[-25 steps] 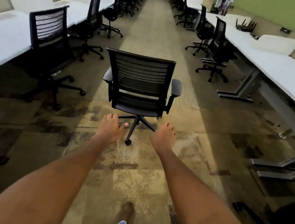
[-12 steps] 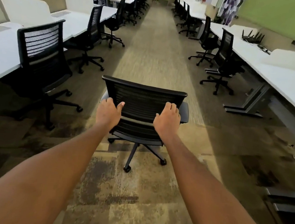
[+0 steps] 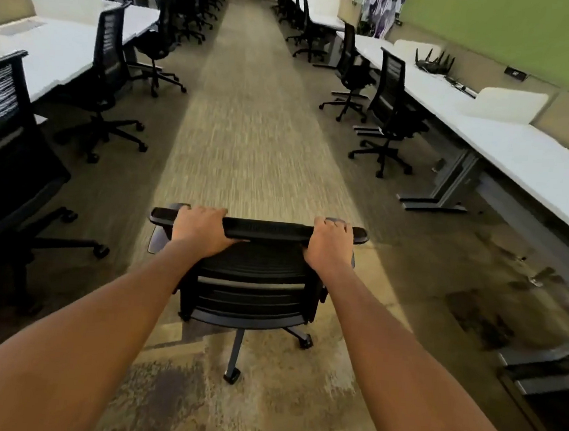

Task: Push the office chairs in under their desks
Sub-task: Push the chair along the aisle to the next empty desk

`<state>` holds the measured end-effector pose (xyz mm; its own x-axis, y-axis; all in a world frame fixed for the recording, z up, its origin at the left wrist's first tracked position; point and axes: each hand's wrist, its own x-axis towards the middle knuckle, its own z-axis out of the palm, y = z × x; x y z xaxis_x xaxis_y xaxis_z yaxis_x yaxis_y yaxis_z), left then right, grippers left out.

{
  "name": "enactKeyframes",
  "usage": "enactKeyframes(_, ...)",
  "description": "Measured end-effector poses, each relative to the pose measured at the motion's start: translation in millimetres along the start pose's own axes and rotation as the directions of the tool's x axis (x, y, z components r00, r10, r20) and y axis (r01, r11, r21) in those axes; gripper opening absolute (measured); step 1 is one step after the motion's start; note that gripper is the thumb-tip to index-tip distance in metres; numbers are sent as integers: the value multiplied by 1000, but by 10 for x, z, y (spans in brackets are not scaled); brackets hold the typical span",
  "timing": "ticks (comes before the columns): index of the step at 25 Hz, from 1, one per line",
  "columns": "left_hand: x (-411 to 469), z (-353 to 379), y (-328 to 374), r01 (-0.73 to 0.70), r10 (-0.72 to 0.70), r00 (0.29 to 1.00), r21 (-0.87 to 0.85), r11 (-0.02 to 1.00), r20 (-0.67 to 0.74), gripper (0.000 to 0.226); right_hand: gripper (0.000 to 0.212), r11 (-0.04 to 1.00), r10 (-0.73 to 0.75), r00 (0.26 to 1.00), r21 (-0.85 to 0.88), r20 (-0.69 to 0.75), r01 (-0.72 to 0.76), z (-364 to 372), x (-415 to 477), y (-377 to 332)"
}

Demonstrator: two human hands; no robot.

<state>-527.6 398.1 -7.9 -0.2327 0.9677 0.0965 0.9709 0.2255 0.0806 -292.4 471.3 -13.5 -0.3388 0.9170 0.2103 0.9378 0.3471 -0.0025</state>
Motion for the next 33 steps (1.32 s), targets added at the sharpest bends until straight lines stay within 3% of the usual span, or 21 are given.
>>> enactKeyframes(3, 285, 73, -31, -37, 42, 993, 51, 998, -106, 56, 19, 993, 107, 991, 48, -81, -104, 83, 225, 0)
enactKeyframes(10, 868, 184, 203, -31, 40, 990, 62, 998, -138, 55, 11, 978, 184, 976, 118, -116, -170, 239, 729, 252)
enactKeyframes(21, 1878, 303, 748, -5, 13, 995, 73, 997, -97, 53, 9, 977, 178, 980, 137, -85, -165, 499, 1675, 882)
enactKeyframes(33, 3033, 593, 1882, -1, 20, 993, 161, 987, -118, 55, 19, 985, 136, 985, 118, -104, -124, 771, 2626, 2152)
